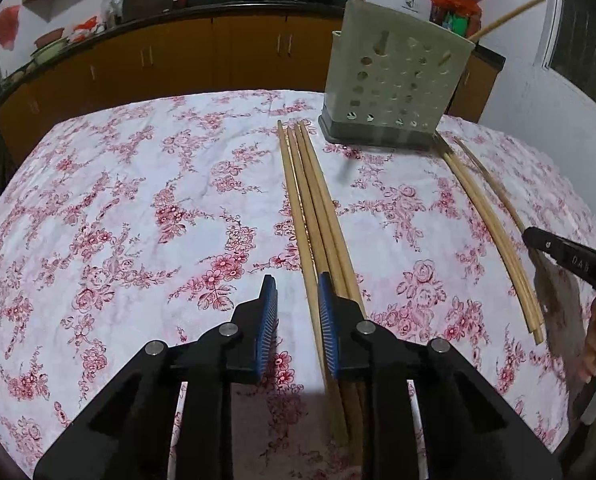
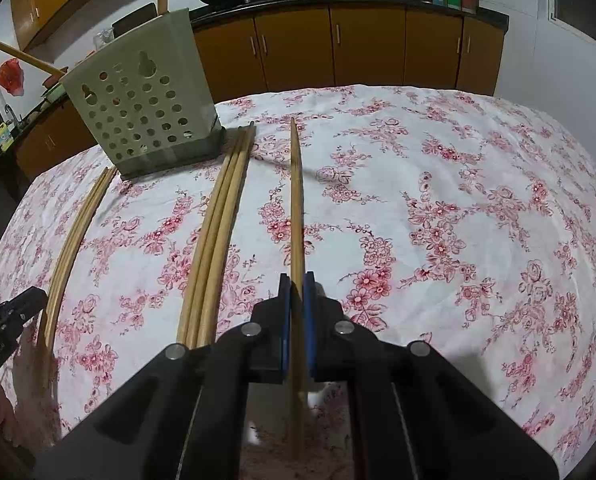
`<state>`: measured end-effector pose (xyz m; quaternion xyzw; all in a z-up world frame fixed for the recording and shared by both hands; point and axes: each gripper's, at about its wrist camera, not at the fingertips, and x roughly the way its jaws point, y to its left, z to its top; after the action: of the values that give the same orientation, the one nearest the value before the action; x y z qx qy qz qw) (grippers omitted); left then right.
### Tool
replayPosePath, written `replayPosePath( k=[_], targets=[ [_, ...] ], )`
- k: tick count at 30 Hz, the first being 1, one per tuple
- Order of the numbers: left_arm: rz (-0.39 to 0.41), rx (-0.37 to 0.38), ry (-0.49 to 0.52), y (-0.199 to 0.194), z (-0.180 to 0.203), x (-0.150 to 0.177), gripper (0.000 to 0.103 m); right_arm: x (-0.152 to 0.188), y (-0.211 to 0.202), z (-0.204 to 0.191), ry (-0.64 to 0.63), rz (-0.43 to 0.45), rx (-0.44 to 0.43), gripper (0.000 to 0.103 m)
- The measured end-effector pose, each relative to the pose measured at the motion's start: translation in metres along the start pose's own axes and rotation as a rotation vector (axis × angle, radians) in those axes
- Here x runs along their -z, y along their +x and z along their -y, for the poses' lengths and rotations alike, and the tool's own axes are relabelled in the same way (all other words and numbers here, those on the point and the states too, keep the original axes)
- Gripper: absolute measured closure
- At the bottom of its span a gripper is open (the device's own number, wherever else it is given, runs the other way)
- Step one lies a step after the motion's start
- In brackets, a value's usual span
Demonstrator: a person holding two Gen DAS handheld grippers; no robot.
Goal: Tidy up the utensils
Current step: 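Return to the chopstick bundles and close each tool on one chopstick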
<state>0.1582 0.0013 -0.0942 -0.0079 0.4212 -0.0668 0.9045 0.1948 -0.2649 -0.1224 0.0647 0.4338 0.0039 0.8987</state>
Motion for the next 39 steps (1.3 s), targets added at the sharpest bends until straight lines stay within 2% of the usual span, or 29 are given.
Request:
replayPosePath(
  k=[5, 6, 12, 16, 21, 39],
  targets=[
    [-0.009, -0.004, 0.003, 0.000, 0.002, 0.001, 0.080, 0.004, -0.003, -0.001, -0.017, 0.003, 0.013, 0.094],
    [-0.012, -0.004, 0.003, 0.001, 0.003, 0.001, 0.082, 0.004, -0.003, -0.002, -0.021, 0.003, 0.007, 0.091],
    [-0.015, -0.021, 0.002, 0.003, 0.002, 0.001, 0.095, 0.010, -0.005, -0.013, -0.058, 0.011, -0.003, 0.090],
    [-0.014, -0.045, -0.014, 0.008, -0.010, -0.005, 0.095, 0.008, -0.004, -0.020, -0.092, 0.006, -0.014, 0.094],
    [-0.008, -0.089, -0.060, 0.013, -0.033, -0.015, 0.095, 0.002, -0.001, -0.012, -0.071, 0.027, 0.042, 0.095],
    [-0.005, -0.065, -0.103, 0.013, -0.042, -0.016, 0.095, 0.000, 0.003, 0.002, -0.033, 0.031, 0.031, 0.095]
  ],
)
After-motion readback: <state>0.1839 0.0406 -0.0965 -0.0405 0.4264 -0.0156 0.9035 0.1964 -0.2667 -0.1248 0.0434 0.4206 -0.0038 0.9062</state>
